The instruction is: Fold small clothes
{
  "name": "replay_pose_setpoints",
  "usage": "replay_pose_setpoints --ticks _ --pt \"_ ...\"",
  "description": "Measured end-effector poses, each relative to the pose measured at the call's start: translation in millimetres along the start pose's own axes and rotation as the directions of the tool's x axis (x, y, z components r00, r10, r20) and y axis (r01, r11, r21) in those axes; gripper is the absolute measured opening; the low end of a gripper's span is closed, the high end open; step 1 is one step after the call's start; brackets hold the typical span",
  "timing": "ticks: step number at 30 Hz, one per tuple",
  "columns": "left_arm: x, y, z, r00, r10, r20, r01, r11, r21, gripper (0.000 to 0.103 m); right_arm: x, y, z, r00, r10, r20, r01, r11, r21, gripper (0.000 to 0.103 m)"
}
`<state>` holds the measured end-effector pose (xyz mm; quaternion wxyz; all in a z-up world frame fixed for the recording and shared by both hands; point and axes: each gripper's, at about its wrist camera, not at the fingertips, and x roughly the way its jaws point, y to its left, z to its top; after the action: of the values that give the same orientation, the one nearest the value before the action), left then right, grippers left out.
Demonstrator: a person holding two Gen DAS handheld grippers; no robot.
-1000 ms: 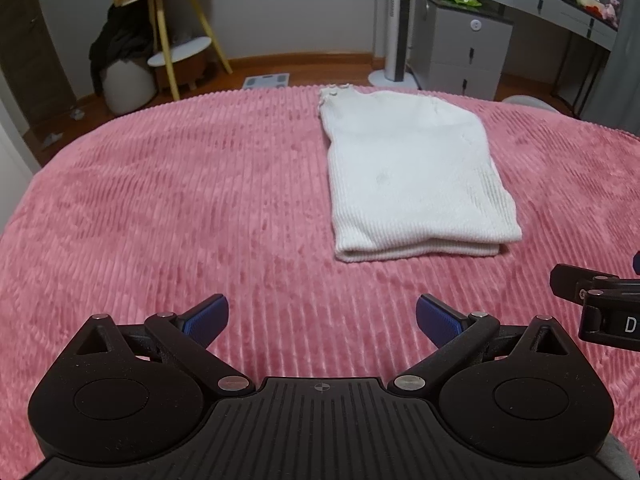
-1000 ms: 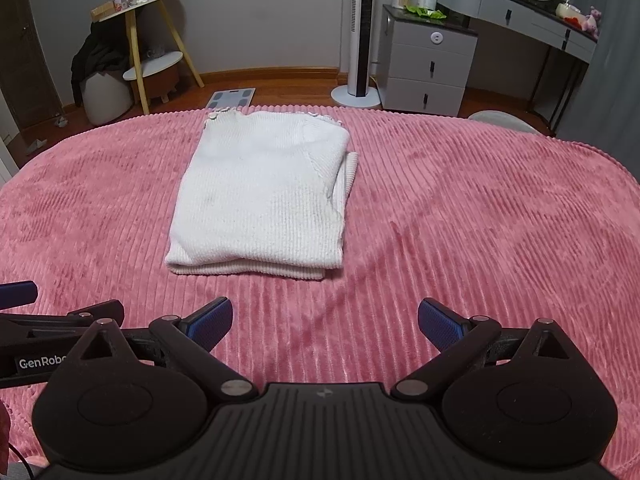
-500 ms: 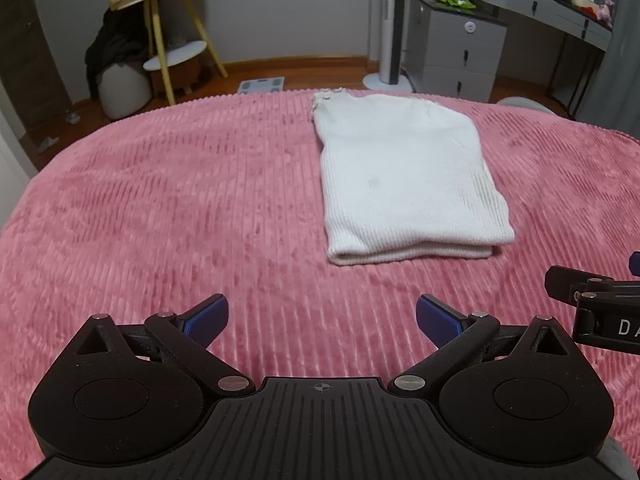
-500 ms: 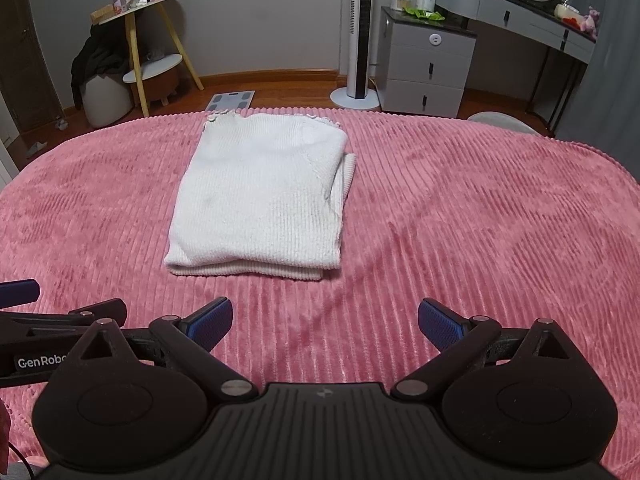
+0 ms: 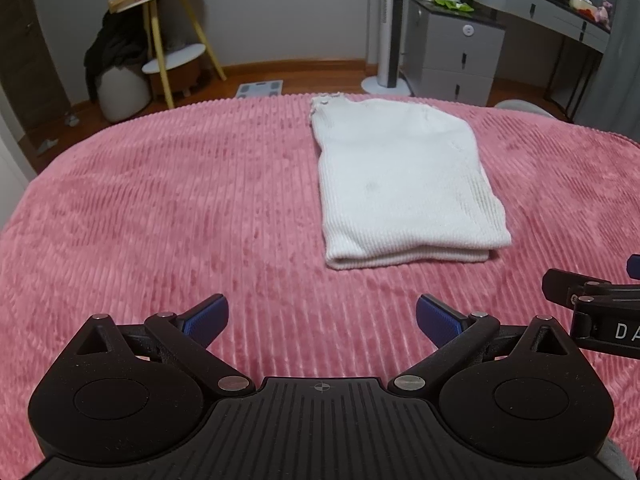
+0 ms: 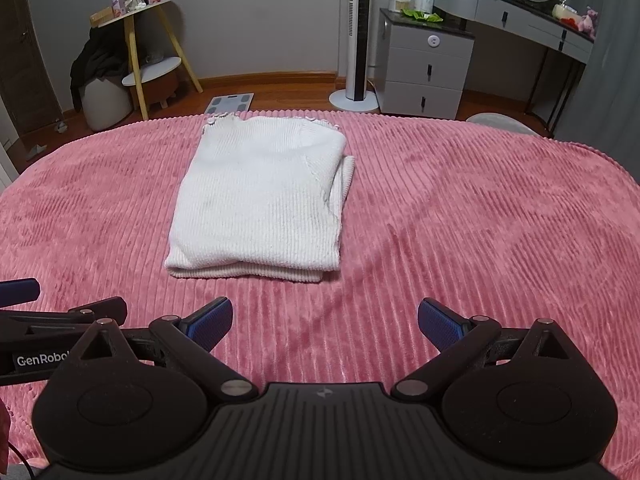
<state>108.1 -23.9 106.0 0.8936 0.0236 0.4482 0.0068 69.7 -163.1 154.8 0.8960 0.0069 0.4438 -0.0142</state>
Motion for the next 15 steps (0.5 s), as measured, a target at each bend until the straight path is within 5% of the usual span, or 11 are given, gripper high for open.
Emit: replay_pose_setpoints --ticks 15 --pt "-3.0 -2.8 1.6 1.0 -0.005 0.009 0.005 1.0 0.007 0.102 0.1 -1.4 -0.5 1.0 0.003 0.004 -0.003 1.0 0.004 0.099"
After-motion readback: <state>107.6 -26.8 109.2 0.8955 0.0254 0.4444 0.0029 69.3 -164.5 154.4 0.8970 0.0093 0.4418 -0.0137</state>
